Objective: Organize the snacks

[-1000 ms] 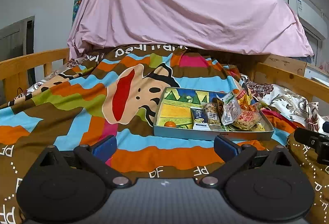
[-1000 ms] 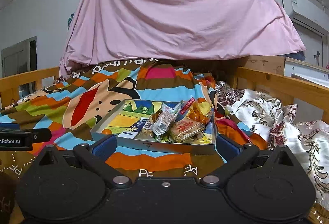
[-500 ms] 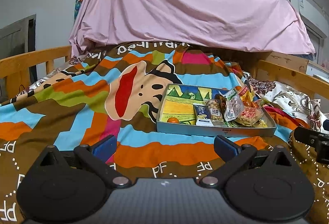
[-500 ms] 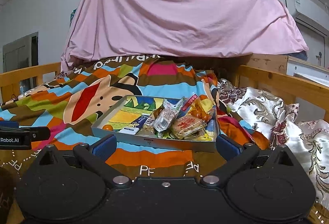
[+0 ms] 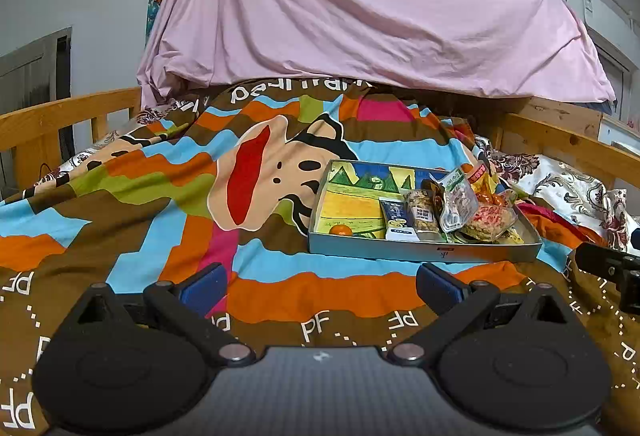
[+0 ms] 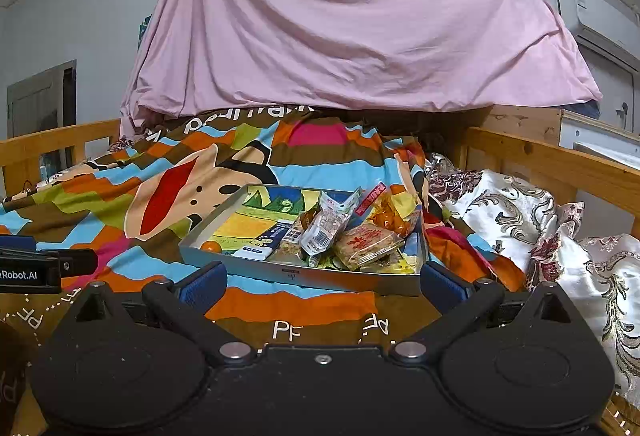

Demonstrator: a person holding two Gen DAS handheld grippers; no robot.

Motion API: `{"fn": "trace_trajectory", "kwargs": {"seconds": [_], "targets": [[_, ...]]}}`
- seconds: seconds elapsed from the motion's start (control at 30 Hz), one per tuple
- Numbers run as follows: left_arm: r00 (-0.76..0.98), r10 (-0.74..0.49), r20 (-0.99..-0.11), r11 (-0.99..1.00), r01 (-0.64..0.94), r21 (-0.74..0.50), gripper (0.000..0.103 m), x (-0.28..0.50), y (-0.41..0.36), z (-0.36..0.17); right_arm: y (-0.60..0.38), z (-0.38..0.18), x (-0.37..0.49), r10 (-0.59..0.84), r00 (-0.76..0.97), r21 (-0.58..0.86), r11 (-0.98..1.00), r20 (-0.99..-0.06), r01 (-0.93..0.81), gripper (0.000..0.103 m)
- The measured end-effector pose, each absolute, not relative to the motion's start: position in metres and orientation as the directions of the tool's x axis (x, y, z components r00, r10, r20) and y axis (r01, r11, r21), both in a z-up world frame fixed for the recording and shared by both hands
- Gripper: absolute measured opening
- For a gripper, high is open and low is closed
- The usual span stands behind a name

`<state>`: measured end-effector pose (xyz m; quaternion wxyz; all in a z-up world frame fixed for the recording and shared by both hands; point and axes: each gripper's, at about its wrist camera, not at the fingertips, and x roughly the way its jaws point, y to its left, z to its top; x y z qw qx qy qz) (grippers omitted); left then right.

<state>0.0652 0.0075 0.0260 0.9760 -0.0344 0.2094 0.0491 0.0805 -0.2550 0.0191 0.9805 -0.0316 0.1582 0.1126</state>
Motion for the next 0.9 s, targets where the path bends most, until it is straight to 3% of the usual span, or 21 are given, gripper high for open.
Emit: {"fn": "trace_trajectory", "kwargs": {"seconds": [0.9], "targets": [[0.906,0.082,-0.415,0.993,-0.112,-0.048,0.103,0.0653,0.0083,0.0251,-0.2533,0.0182,0.0809,0.212,0.923,-0.028,0.972,-0.321,-0.233,0.102]]}}
